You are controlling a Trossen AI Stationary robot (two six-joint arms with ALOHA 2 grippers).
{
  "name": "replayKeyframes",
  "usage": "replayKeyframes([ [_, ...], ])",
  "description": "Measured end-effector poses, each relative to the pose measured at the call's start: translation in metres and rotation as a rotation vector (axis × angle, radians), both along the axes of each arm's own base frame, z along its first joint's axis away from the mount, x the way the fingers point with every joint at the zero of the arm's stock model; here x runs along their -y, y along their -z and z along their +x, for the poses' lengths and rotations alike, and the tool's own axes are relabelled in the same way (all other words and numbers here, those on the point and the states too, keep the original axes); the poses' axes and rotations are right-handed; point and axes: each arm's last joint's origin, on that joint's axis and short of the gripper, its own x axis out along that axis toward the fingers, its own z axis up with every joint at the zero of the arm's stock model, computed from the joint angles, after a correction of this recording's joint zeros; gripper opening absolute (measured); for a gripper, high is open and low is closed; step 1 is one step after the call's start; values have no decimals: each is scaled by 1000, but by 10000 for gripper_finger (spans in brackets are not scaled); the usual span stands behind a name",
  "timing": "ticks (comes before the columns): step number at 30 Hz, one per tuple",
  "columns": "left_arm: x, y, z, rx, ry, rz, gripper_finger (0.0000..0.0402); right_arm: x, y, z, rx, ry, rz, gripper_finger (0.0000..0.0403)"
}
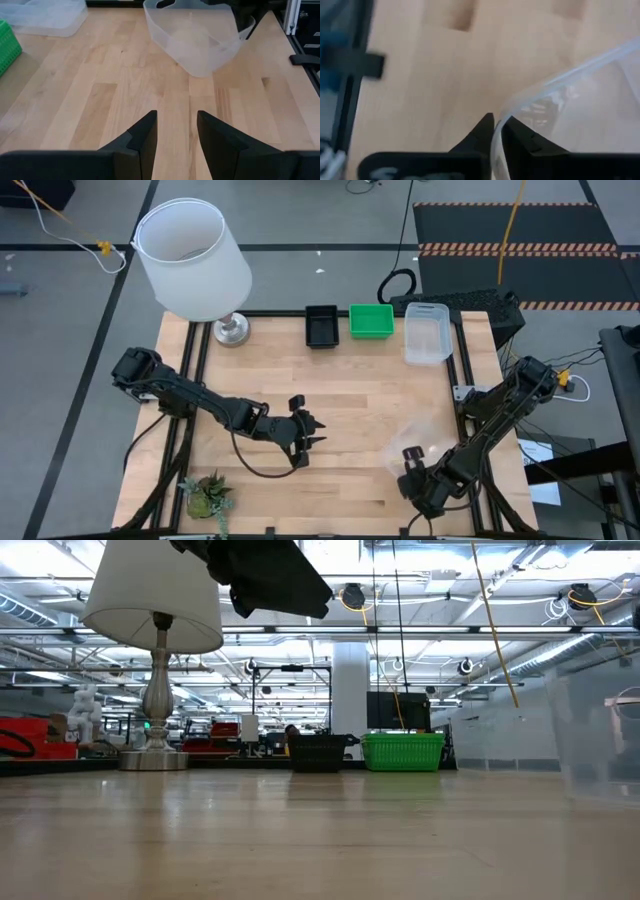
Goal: Stack baskets by color
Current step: Stack the bottom transparent bin on top of the top transparent bin
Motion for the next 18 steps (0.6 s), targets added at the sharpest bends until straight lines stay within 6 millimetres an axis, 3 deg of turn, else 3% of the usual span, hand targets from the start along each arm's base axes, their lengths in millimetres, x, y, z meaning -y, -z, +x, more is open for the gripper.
replayKeyframes([
  [6,0,0,0,0,0,0,141,2,1,-2,-122,355,101,102],
  [12,0,0,0,1,0,-1,141,2,1,-1,-203,587,175,186],
  [18,1,-1,0,5,2,-13,141,8,-3,-1,-225,728,201,211],
])
